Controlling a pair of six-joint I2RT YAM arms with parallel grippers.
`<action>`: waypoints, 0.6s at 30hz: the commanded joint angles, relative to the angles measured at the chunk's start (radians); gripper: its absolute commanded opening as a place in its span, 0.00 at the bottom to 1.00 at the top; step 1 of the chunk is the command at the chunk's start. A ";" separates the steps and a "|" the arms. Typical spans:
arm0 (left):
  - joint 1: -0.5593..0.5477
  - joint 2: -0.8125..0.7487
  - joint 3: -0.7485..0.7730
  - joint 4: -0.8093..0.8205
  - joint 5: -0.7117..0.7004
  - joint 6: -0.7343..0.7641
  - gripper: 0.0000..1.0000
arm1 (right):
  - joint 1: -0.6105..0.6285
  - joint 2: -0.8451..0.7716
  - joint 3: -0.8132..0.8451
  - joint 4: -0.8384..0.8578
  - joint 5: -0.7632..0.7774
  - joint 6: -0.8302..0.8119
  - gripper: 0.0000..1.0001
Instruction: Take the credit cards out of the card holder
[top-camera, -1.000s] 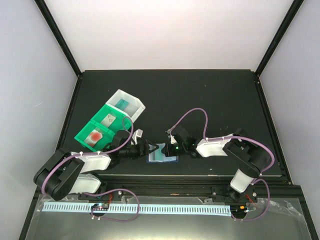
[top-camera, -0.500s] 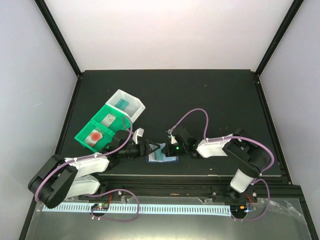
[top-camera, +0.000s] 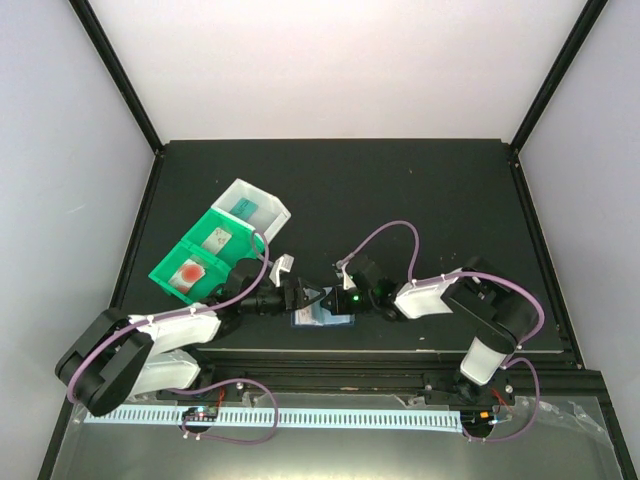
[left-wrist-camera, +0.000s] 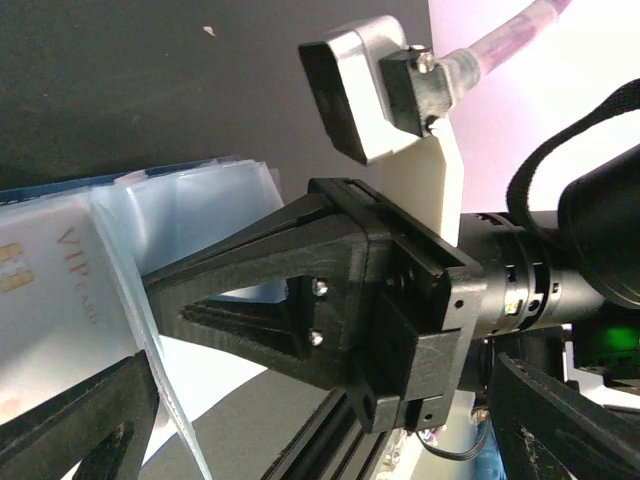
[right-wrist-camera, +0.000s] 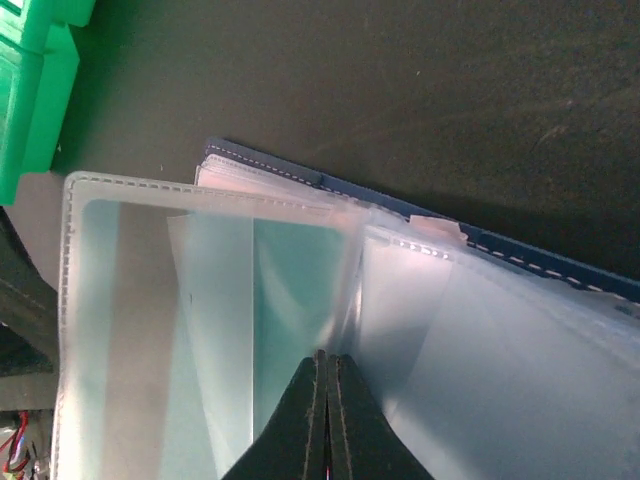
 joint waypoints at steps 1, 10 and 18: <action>-0.025 -0.005 0.045 0.005 -0.016 -0.009 0.92 | 0.008 0.027 -0.041 -0.007 -0.023 0.019 0.04; -0.054 0.017 0.059 0.022 -0.038 -0.018 0.92 | 0.007 -0.037 -0.094 0.060 0.015 0.030 0.09; -0.082 0.054 0.076 0.061 -0.039 -0.035 0.92 | 0.006 -0.116 -0.147 0.099 0.076 0.032 0.13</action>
